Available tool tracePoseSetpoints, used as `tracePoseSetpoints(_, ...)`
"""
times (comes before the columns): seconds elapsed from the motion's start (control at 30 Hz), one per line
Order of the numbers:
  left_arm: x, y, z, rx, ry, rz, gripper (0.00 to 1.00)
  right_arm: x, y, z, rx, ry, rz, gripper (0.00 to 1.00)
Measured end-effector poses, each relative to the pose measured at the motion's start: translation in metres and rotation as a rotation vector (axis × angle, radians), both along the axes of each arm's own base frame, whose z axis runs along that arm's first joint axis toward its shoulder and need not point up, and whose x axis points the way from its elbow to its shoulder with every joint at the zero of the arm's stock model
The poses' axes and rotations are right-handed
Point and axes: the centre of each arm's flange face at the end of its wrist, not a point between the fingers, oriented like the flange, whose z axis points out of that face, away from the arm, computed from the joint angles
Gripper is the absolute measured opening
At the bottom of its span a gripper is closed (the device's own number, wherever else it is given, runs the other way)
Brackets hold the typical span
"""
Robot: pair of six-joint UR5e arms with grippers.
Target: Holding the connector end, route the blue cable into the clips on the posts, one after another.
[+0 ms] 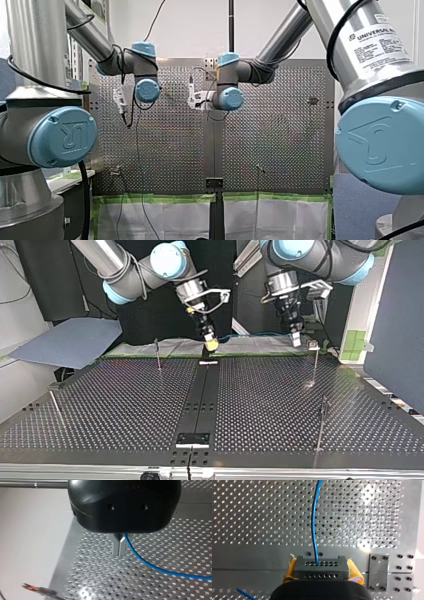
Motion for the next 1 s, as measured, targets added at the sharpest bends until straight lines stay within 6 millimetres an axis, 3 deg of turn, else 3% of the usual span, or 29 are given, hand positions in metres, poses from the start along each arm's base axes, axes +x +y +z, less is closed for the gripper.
tracePoseSetpoints(0.33, 0.008, 0.012, 0.028, 0.000, 0.012, 0.030, 0.00, 0.026, -0.003, 0.043, -0.013, -0.071, 0.054, 0.00)
tracePoseSetpoints(1.0, 0.070, 0.069, 0.082, -0.004, -0.085, 0.063, 0.00, 0.052, -0.016, 0.106, -0.055, -0.148, 0.077, 0.00)
